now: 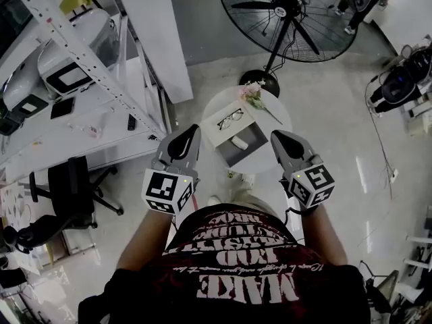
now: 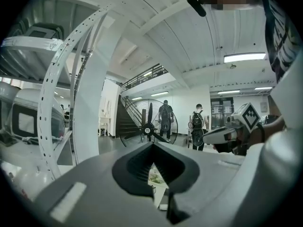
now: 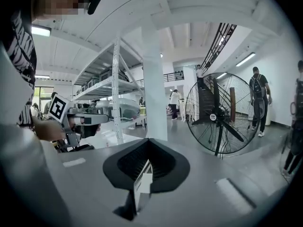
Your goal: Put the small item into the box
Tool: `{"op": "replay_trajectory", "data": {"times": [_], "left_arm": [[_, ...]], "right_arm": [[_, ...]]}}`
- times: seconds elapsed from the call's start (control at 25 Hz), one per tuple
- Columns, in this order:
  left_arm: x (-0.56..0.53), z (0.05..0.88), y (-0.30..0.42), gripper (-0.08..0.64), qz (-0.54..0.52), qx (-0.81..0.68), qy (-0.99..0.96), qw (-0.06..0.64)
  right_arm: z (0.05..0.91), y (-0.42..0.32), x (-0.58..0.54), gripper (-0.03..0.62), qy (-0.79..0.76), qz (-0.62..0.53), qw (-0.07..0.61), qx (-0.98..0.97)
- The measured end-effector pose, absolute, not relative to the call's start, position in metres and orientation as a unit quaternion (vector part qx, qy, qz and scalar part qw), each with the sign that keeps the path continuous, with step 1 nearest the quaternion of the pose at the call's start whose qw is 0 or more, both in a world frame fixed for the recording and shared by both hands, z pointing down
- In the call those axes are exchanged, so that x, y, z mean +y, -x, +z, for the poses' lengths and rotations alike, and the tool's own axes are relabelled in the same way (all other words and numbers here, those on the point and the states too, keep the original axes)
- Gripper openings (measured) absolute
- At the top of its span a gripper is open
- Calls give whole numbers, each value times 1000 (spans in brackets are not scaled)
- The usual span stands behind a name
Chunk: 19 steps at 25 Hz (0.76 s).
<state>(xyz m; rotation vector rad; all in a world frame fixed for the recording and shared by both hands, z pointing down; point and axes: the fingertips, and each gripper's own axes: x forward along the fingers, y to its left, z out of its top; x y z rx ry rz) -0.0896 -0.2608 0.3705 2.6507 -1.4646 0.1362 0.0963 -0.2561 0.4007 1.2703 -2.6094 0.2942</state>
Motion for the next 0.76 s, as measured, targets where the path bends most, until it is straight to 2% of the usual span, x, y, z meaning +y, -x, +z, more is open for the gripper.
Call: {"op": "replay_trajectory", "data": {"times": [0.76], "left_arm": [[-248, 376, 105, 2, 41, -477, -876, 58]], "right_arm": [[398, -84, -248, 29, -451, 102, 106, -880]]}}
